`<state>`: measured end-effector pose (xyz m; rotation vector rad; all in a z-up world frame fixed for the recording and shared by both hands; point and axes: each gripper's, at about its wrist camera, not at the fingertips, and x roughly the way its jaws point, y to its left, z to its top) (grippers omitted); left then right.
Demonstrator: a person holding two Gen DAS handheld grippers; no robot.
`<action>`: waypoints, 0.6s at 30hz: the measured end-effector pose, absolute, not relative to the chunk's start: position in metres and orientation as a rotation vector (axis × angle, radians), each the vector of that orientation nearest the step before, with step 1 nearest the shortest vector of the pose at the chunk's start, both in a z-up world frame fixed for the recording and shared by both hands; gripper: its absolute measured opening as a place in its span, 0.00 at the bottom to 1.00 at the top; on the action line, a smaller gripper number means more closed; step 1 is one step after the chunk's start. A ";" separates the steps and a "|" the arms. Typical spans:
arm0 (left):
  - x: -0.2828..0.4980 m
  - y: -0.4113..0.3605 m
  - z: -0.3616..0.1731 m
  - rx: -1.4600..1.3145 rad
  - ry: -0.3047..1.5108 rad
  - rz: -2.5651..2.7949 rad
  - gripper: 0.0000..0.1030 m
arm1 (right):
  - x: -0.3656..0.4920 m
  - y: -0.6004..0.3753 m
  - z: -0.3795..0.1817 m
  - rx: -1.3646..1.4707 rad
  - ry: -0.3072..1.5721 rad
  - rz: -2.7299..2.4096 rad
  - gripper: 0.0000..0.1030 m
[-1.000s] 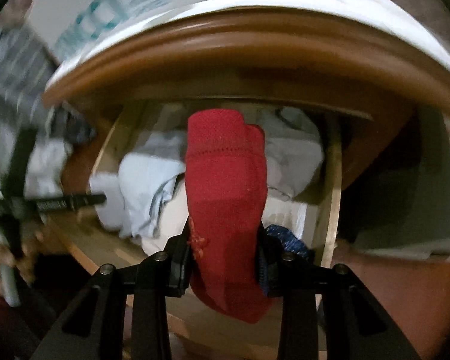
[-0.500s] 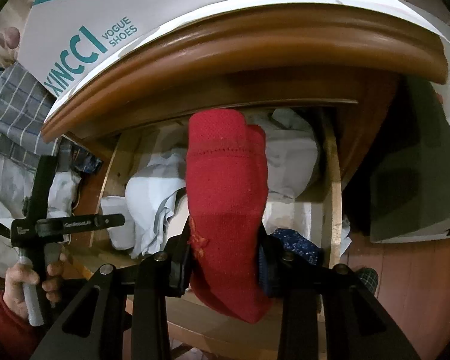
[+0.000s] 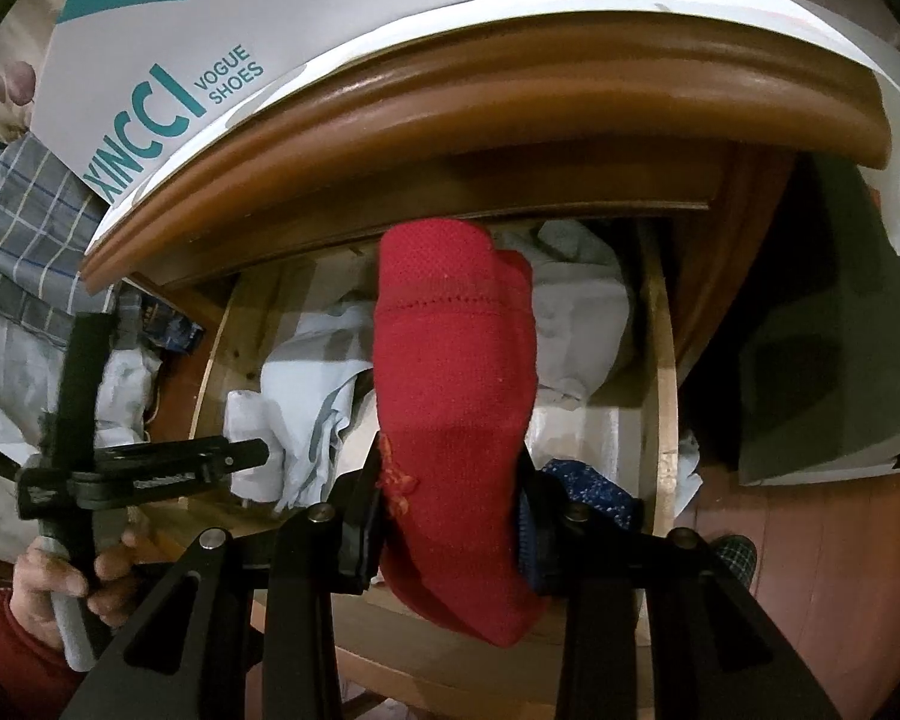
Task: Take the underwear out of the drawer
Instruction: 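Grasp the white rolled sock with the left gripper while the right holds the red sock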
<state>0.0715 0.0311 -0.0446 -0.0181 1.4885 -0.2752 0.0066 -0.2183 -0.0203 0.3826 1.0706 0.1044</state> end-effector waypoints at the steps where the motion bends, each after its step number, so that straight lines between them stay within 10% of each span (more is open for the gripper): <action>1: 0.072 0.032 -0.046 -0.027 1.497 -0.275 0.54 | 0.007 -0.218 -0.021 0.382 1.074 0.106 0.32; 18: 0.067 0.023 -0.046 -0.019 1.540 -0.314 0.54 | 0.008 -0.215 -0.022 0.370 1.085 0.113 0.33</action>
